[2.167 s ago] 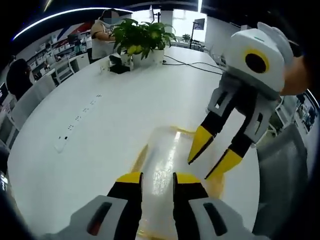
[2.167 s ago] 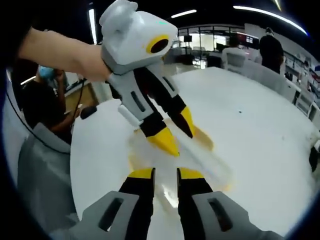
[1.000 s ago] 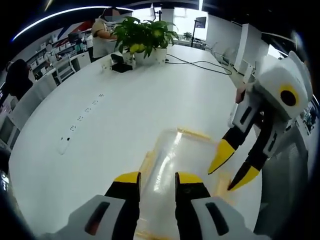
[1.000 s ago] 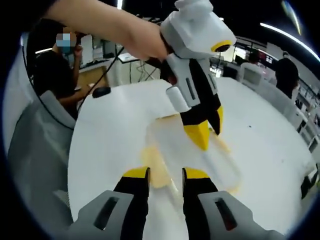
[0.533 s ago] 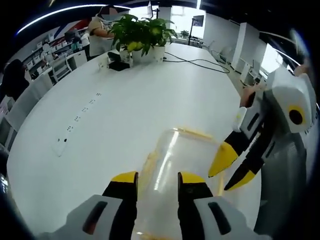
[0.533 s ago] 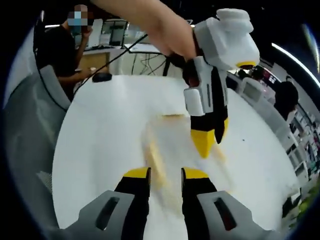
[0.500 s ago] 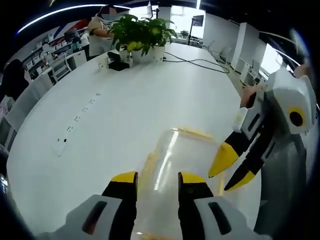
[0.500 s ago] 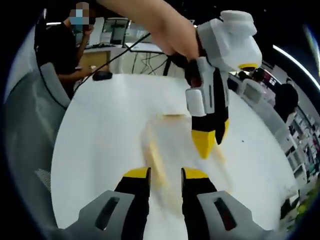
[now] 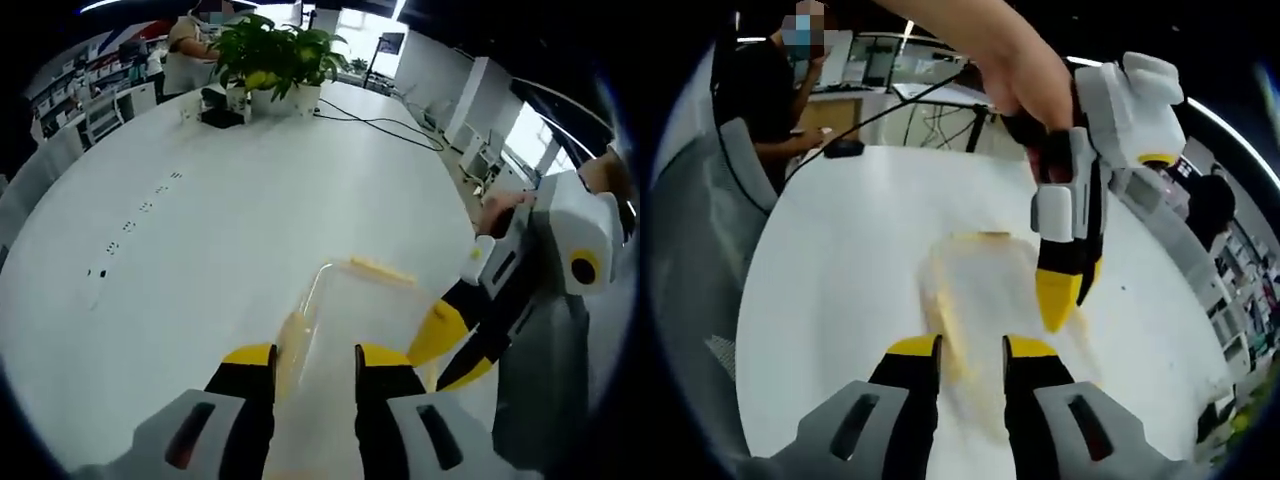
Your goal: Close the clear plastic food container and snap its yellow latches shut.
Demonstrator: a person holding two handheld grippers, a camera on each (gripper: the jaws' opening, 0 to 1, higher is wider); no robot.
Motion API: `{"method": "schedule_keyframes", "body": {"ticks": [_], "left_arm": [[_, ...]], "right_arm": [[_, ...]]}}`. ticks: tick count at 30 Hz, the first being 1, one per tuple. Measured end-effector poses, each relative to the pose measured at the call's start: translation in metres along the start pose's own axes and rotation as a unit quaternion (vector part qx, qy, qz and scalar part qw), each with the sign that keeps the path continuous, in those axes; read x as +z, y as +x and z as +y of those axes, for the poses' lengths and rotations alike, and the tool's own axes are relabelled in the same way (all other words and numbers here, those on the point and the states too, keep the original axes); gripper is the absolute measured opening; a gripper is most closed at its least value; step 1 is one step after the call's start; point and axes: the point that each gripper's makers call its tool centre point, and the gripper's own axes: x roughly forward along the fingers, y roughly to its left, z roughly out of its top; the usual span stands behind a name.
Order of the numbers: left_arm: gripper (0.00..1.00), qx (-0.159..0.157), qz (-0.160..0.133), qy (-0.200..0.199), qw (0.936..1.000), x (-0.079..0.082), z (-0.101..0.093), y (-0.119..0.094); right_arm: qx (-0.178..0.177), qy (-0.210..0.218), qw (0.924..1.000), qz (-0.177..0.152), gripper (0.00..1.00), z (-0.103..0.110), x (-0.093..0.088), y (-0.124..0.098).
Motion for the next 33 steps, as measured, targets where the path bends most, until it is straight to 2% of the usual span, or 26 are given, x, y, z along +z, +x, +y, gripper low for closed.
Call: {"method": "schedule_keyframes", "body": {"ticks": [7,11,15,19,23,28,33], "left_arm": [[0.29,-0.053,0.022,-0.026,0.9980,-0.006,-0.008,0.003],[0.31,-0.072,0.034,-0.030,0.9964,-0.007,-0.007,0.006],[0.31,-0.081,0.041,-0.031,0.9954,-0.007,-0.007,0.007],[0.31,-0.085,0.043,-0.032,0.9950,-0.007,-0.008,0.008],[0.31,-0.088,0.046,-0.035,0.9945,-0.007,-0.008,0.008],[0.30,-0.091,0.048,-0.040,0.9939,-0.008,-0.012,0.007],[0.30,-0.093,0.051,-0.048,0.9932,-0.008,-0.013,0.007]], "right_arm": [[0.003,-0.001,1.0000,0.000,0.21,0.001,0.002,0.002],[0.004,-0.016,0.9999,0.002,0.22,0.002,0.001,0.004],[-0.001,-0.052,0.9986,0.007,0.23,0.004,0.000,0.005],[-0.003,-0.054,0.9985,0.006,0.23,0.003,0.000,0.005],[-0.009,-0.083,0.9965,0.012,0.23,0.004,-0.001,0.005],[-0.012,-0.096,0.9953,0.013,0.23,0.004,-0.002,0.005],[-0.016,-0.136,0.9903,0.023,0.23,0.004,-0.004,0.006]]}}
